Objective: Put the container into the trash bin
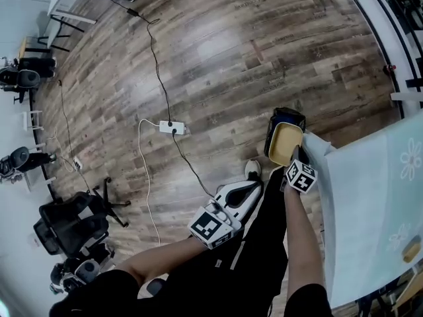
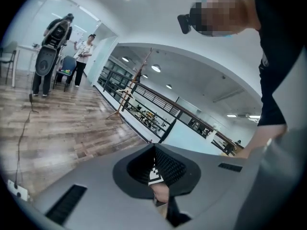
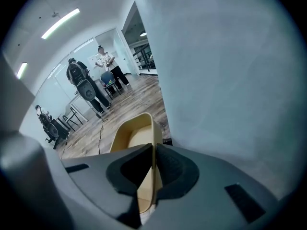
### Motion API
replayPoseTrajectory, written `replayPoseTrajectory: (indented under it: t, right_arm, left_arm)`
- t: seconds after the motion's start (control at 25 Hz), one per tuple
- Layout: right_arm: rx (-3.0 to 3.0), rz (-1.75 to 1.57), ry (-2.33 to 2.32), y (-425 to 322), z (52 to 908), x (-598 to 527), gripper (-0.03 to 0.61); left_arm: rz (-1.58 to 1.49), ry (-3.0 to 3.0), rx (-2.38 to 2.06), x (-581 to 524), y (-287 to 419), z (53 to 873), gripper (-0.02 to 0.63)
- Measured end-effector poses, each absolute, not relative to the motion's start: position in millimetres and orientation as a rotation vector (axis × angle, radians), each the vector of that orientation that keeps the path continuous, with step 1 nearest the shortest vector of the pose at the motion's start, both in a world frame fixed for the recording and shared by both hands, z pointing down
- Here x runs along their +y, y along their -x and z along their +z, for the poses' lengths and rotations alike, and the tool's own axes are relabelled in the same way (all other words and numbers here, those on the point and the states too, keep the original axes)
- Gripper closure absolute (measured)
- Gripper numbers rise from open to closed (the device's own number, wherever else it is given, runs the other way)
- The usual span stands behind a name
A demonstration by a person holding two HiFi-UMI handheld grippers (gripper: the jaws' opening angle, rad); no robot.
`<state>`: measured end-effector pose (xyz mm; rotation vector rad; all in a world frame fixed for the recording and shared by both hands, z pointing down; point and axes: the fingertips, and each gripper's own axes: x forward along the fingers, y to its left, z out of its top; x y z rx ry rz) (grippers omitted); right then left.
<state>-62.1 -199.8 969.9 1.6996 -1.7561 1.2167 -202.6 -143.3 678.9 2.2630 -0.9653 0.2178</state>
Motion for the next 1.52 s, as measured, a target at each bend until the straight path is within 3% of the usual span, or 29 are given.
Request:
replayPoseTrajectory:
  t: [0.76, 1.52]
  right_arm:
    - [-1.708, 1.305, -1.629, 53, 1034, -173, 0.531]
    - [-1.922, 1.205, -1.599, 79, 876, -139, 0.534]
  left_arm:
    - [0.271, -2.282, -1.108, -153, 220, 705, 0.600]
    - [0.176, -2.373, -1.132, -147, 214, 626, 0.600]
